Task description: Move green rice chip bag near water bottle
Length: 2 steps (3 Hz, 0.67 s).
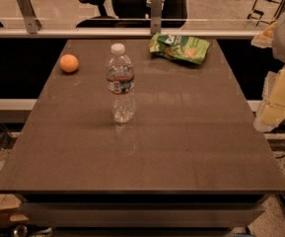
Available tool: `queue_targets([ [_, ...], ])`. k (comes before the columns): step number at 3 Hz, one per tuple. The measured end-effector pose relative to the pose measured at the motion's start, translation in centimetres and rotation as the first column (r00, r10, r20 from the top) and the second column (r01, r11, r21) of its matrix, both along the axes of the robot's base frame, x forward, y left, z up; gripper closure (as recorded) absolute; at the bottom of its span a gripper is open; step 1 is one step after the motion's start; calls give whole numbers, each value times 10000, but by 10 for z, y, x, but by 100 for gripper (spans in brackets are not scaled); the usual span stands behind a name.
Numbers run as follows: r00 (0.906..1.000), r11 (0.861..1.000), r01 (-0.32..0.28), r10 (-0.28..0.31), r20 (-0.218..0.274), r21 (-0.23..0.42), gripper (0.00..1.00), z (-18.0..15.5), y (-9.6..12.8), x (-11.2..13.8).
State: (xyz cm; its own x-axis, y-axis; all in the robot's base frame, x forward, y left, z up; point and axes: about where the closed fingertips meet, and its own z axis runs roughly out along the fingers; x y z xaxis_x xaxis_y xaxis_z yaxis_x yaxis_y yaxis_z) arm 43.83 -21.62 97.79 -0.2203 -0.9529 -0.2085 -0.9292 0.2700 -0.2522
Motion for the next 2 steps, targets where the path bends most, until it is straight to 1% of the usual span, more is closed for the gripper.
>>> queue_targets([
  [1, 10000, 10000, 5, -5, 40, -3, 0, 1, 0, 1],
  [2, 9994, 10000, 29, -26, 344, -73, 0, 11, -3, 10],
])
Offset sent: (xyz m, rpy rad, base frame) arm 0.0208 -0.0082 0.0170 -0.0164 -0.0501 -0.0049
